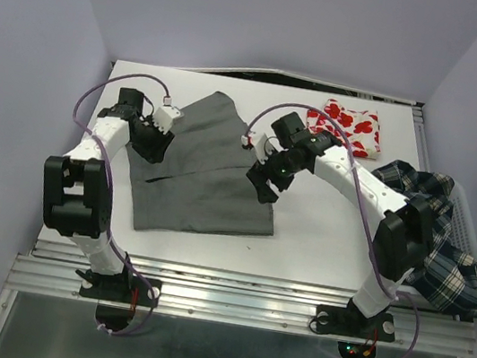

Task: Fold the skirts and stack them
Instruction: Fold the skirt

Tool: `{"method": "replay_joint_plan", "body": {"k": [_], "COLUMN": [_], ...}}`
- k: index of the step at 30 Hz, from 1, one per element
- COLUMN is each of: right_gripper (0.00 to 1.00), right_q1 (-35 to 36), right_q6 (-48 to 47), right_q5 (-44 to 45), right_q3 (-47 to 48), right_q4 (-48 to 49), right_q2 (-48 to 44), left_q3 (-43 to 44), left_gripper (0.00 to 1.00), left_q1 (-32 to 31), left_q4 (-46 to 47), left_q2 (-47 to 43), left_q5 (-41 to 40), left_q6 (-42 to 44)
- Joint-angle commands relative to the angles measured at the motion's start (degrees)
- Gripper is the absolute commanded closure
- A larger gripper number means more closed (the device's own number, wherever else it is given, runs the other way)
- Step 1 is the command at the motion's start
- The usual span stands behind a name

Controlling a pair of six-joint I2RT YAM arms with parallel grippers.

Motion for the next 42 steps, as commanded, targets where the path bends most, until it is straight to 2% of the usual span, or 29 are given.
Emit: {"method": "replay_joint_plan", "body": {"k": [1, 5, 8, 14, 20, 24, 27, 30, 34, 36, 39, 41, 42], "right_gripper": [0.22, 0.30, 0.33, 0.34, 0.38, 0.39, 0.42, 0.43, 0.43, 0.43, 0.38, 0.31, 0.22], "right_q1": [-0.3, -0.3, -0.3, -0.3, -3.1, -3.1, -3.1, -3.1, -0.7, 0.9, 2.3, 2.3, 1.6], "right_q6": [0.4, 3.2, 4.1, 2.7, 2.2, 0.7, -2.2, -5.3, -5.8, -5.2, -3.7, -3.2, -1.9], "right_q5": [0.5, -2.3, -4.2, -0.9, 2.3, -2.7, -6.9, -9.5, -16.2, -18.1, -21.9, -22.7, -21.4], "right_q3": [9.0, 15.1, 17.6, 9.2, 5.6, 1.8, -1.7, -9.3, -16.6, -16.7, -12.6, -8.1, -2.7], "right_q4": [7.0, 13.7, 13.1, 16.5, 16.6, 14.4, 11.0, 9.4, 7.5, 7.3, 6.4, 4.8, 4.2], "right_q2": [1.0, 11.4, 16.5, 19.2, 22.1, 19.2, 16.0, 12.1, 4.8, 3.8, 3.5, 3.8, 3.9], "left_q3": [-0.2, -1.1, 0.1, 7.0, 21.4, 23.0, 20.8, 16.5, 12.2, 12.6, 15.7, 19.1, 21.3], "left_gripper": [0.47, 0.47, 0.52, 0.57, 0.60, 0.59, 0.59, 0.57, 0.48, 0.45, 0.36, 0.27, 0.22], "left_q1": [-0.1, -0.1, -1.0, -5.0, -6.9, -7.3, -7.7, -8.3, -8.4, -8.2, -7.2, -6.3, -5.6], "left_q4": [-1.6, -1.4, -2.1, 0.0, -3.5, -6.0, -9.3, -11.6, -12.3, -12.3, -12.5, -12.5, -12.3], "left_q2": [-4.9, -1.7, 4.2, 16.9, 27.4, 25.2, 20.8, 15.0, 7.1, 5.5, 2.6, 0.8, 0.2], "left_q5": [-0.4, -2.7, -3.2, -4.8, -2.5, -4.0, -5.3, -4.7, -3.0, -0.8, 3.6, 4.8, 4.9], "left_q6": [-3.3, -5.6, -5.3, -6.8, -10.1, -9.0, -7.2, -6.1, -5.6, -6.1, -7.1, -7.0, -6.7]}}
